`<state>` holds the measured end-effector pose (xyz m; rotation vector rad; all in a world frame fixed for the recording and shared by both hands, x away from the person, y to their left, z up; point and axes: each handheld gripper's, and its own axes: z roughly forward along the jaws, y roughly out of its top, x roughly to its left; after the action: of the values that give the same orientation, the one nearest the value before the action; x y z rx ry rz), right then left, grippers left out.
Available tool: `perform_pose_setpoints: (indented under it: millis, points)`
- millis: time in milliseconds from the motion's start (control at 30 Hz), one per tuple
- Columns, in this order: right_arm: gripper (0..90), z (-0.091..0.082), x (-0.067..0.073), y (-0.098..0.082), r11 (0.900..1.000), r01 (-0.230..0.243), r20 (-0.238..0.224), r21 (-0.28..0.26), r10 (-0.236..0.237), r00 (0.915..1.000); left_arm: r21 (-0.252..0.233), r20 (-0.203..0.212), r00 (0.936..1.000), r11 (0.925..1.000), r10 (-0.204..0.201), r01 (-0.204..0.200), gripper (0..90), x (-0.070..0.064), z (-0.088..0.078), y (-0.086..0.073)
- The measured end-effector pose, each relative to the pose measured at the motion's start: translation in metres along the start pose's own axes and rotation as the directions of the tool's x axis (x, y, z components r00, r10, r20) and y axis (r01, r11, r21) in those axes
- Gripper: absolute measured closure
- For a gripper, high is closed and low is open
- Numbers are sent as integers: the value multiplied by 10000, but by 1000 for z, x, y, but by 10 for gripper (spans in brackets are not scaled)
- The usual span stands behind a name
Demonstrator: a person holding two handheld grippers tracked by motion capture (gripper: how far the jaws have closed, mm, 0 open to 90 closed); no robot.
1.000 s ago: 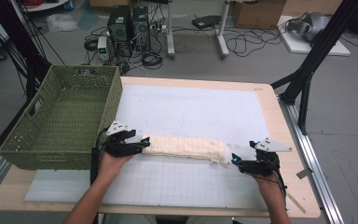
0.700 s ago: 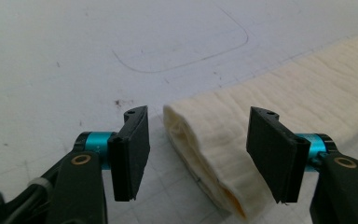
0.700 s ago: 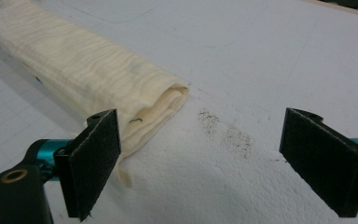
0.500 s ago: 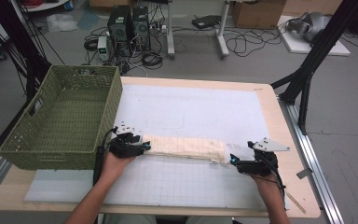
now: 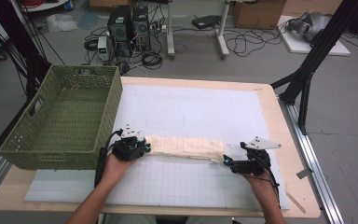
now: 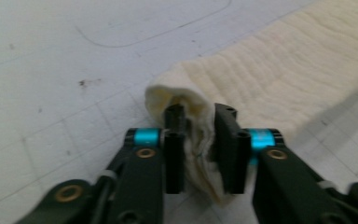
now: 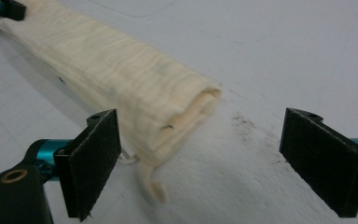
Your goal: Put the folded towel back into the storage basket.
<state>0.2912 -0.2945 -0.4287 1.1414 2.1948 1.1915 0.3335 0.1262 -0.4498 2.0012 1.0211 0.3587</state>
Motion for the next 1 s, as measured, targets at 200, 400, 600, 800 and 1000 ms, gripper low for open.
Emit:
perform_pose_setpoints:
  millis: [200, 400, 600, 800, 1000]
  points:
    - [237, 13, 7, 3, 9981, -614, -128, -46, 614, 9980, -118, 58, 9999, 9998, -163, 164, 798, 0, 0, -1]
    - [361, 19, 7, 4, 9931, -1176, 37, -19, 1176, 9930, -165, 47, 9998, 9997, -204, 205, 796, 0, -1, -2]
    - [471, 30, 10, 0, 9917, -1052, 169, 745, 1042, 9944, -187, 56, 9997, 9995, -243, 244, 794, 1, -1, -3]
    - [623, 33, 15, -3, 9900, -845, 113, 1127, 838, 9964, -187, 94, 9996, 9995, -267, 268, 794, 1, -2, -3]
    - [733, 32, 18, -2, 9858, -1130, 14, 1243, 1137, 9935, -193, 80, 9998, 9996, -202, 203, 797, 1, -2, -3]
